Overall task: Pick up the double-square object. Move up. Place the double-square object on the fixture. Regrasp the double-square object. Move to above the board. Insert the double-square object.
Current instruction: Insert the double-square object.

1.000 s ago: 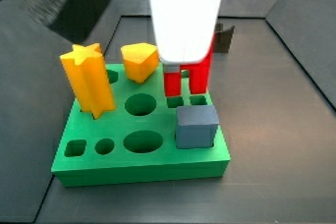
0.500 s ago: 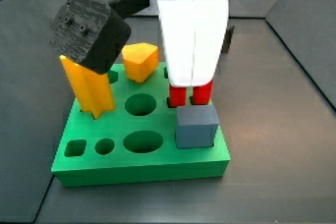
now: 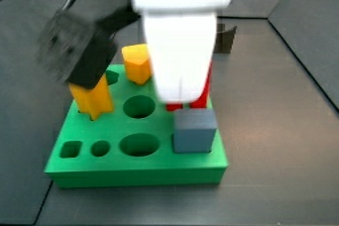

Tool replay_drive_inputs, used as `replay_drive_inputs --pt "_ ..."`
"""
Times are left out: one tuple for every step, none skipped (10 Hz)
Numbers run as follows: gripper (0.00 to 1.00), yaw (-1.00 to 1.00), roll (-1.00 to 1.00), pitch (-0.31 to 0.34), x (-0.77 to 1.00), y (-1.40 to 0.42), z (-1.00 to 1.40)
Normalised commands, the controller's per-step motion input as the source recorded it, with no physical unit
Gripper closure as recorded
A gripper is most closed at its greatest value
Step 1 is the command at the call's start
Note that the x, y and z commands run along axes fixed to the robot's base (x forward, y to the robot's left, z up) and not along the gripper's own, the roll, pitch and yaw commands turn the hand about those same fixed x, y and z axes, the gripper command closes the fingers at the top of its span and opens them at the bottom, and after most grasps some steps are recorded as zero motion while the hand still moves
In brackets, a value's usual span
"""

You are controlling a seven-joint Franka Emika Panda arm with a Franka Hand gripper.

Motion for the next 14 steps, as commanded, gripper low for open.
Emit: replay_drive_inputs --pt "1.00 0.00 0.00 -0.006 -0.02 0.00 0.00" --pt "1.00 0.00 0.11 0.000 0.00 -0.02 -0.33" --pt "1.00 0.01 0.17 0.000 0.03 -0.02 -0.71" --pt "1.00 0.01 0.19 0.000 0.03 -0.01 -0.87" --pt "1.00 0.06 0.21 0.000 0.04 0.00 -0.90" --pt "1.00 0.07 0.23 0.000 0.04 0.00 -0.87" --pt "1.00 0.07 0.23 0.000 0.07 0.00 -0.87" --pt "1.00 0.04 0.24 0.000 0.14 0.00 -0.83" --pt "1.00 0.04 0.25 0.000 0.19 -0.01 -0.82" --pt "1.00 0.03 0.25 0.000 0.17 -0.03 -0.81" --pt "1.00 0.00 0.12 -0.004 0.07 -0.05 -0.51" --pt "1.00 0.00 0.00 -0.020 -0.01 0.00 0.00" --pt "1.00 0.00 0.00 0.000 0.00 -0.05 0.00" --pt "1.00 0.16 0.05 0.369 0.67 0.15 -0.13"
